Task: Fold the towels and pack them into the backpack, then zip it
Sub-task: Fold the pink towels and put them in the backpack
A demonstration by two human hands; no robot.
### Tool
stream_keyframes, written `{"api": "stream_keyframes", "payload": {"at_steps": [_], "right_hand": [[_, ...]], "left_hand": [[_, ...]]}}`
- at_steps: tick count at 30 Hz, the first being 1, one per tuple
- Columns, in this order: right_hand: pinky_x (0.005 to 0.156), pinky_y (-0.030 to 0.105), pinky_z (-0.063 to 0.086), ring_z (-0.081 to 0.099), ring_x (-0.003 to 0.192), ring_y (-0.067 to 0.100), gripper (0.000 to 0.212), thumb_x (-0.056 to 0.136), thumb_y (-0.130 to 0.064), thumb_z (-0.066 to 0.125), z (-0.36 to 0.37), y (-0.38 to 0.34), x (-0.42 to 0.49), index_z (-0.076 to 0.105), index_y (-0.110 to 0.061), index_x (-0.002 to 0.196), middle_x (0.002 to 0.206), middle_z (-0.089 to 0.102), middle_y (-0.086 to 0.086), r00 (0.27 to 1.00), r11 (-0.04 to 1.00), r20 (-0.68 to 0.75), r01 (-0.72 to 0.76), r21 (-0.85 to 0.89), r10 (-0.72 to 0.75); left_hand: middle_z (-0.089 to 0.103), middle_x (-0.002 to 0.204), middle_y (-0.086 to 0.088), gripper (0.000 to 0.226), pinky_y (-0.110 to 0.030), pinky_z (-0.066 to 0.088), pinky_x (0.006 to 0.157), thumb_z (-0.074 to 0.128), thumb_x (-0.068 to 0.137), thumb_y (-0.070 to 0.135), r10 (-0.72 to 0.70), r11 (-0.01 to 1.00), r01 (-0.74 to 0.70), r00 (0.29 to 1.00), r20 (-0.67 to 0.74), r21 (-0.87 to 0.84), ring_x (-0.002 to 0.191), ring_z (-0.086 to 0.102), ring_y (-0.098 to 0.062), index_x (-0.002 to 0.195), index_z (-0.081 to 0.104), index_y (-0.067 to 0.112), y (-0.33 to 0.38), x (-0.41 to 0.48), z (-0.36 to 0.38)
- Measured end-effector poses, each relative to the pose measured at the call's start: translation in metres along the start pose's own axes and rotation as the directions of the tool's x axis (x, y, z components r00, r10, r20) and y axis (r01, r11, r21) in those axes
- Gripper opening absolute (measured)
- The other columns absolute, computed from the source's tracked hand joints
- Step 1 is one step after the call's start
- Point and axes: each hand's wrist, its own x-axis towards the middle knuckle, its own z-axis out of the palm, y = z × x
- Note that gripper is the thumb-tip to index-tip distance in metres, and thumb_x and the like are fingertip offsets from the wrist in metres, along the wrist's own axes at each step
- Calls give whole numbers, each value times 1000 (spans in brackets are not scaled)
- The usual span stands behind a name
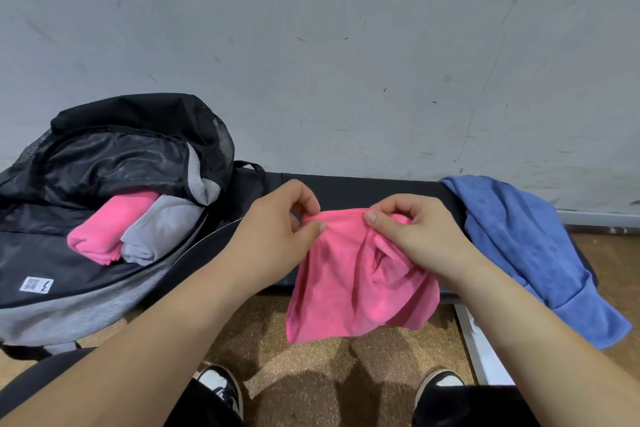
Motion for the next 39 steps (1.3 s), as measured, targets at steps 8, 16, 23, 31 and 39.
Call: {"api": "stream_keyframes", "payload": {"at_steps": [8, 16, 23, 31, 39], "right_hand": [[86, 34, 59, 71, 96, 15, 13, 88, -32, 79, -14, 9, 8, 78, -21, 96, 100, 77, -1, 979, 982, -81, -186, 9, 186], [65, 30, 42, 54, 82, 17, 10, 100, -24, 64, -27, 25, 14, 67, -17, 94, 92, 66, 2, 954, 960, -108, -281, 4, 279], [63, 27, 44, 57, 75, 14, 7, 95, -16, 74, -27, 27, 14, 71, -12, 90, 85, 68, 3, 935, 910, 11, -348, 225, 354], [60, 22, 55, 66, 70, 14, 14, 79, -4, 79, -31, 20, 9, 72, -6, 91, 84, 71, 8, 922, 790, 239, -384, 478, 303], [63, 24, 58, 70, 74, 16, 23, 67, -8, 82, -36, 21, 9, 74, -4, 88, 89, 75, 13, 936, 775, 168, -350, 526, 309]], "left_hand": [[71, 92, 12, 13, -29, 54, 78, 64, 96, 15, -128, 978, 142, 987, -97, 151, 86, 66, -6, 100, 73, 25, -12, 12, -24], [68, 92, 3, 14, -8, 39, 55, 58, 102, 13, -269, 960, 278, 921, -280, -8, 74, 59, -3, 105, 69, 20, -16, 17, -45], [66, 91, 6, 15, -15, 38, 62, 58, 102, 11, -261, 963, 268, 916, -304, -19, 76, 58, -3, 109, 70, 15, -18, 18, -48], [68, 93, 5, 15, -18, 41, 65, 57, 101, 10, -269, 961, 276, 910, -316, -22, 78, 58, -4, 105, 70, 16, -17, 17, -52], [71, 95, 2, 12, -20, 45, 66, 61, 101, 13, -266, 962, 273, 930, -255, -8, 84, 64, -11, 102, 71, 19, -21, 15, -56]]}}
